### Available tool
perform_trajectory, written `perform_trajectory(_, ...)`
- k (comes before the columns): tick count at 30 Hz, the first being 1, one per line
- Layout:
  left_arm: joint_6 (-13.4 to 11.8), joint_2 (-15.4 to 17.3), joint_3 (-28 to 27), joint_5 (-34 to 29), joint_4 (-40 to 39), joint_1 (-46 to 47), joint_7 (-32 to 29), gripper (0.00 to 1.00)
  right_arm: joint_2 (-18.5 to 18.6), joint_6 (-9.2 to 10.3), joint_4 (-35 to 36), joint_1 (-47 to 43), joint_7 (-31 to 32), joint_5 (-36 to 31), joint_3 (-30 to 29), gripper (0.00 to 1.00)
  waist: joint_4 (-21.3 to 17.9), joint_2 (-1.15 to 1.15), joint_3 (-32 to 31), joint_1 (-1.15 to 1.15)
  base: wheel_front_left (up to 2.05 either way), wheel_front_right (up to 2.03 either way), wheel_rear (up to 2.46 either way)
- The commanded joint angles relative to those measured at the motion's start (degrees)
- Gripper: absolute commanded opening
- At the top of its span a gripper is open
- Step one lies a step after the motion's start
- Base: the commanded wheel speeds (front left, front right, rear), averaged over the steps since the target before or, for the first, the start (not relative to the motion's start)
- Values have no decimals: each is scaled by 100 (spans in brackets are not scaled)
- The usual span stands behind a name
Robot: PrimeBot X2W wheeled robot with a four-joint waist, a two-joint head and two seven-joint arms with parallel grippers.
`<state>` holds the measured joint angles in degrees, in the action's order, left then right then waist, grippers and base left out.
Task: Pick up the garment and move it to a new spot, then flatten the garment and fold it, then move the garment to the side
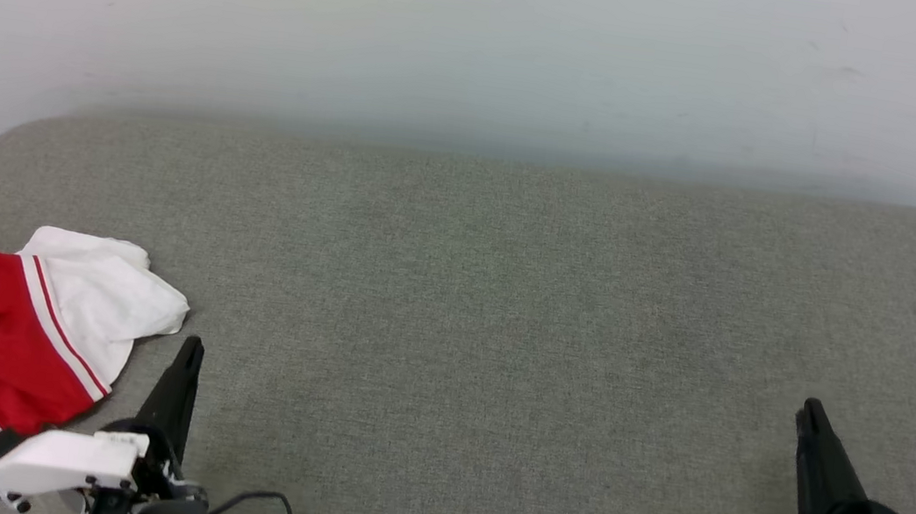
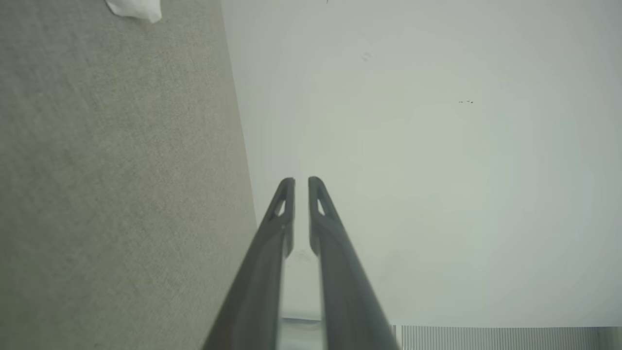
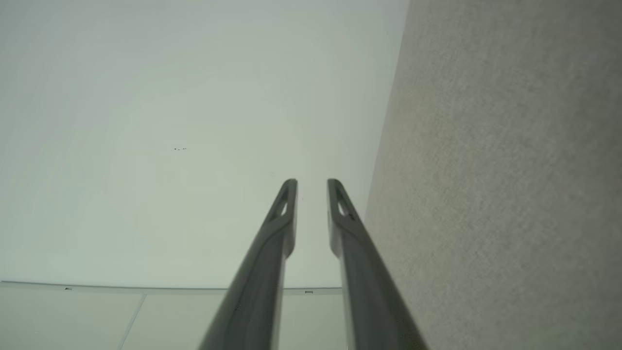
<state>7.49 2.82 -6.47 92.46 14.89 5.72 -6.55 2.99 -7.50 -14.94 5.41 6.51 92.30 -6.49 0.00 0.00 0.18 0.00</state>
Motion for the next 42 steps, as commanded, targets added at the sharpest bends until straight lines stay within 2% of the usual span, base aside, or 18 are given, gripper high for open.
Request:
perform_trajectory(1, -1, -1, 19, -1, 17, -23, 13, 100, 0, 0, -13, -26, -11, -7, 10, 100, 0, 0, 0, 0, 0, 0, 0)
perform_trajectory(16, -1, 1, 490, -109, -444, 55, 444, 100, 37, 0, 418, -49, -431, -192, 346, 100, 0, 0, 4, 0, 0, 0, 0)
perform_trajectory(24, -1, 25, 628, -692, -706, 48, 619, 100, 119, 0, 574, -48, -617, -683, 420, 100, -4, 0, -6, 0, 0, 0, 0)
perform_trajectory(27, -1, 27, 660, -1139, -828, 37, 690, 100, 125, 0, 650, -50, -686, -1208, 395, 100, -5, 0, -12, 0, 0, 0, 0)
perform_trajectory(29, -1, 21, 672, -1632, -986, 20, 758, 100, 136, 0, 733, -57, -756, -1928, 376, 100, -8, 0, -17, 0, 0, 0, 0)
perform_trajectory(30, -1, 12, 676, -2082, -1110, -15, 826, 100, 98, 0, 811, -83, -823, -2513, 381, 100, -7, 0, -24, 0, 0, 0, 0)
perform_trajectory(42, 0, 6, 719, -3873, -1174, -136, 1072, 100, 29, 1, 976, -172, -1071, -4539, 318, 100, -22, 0, -49, 0, 0, 0, 0)
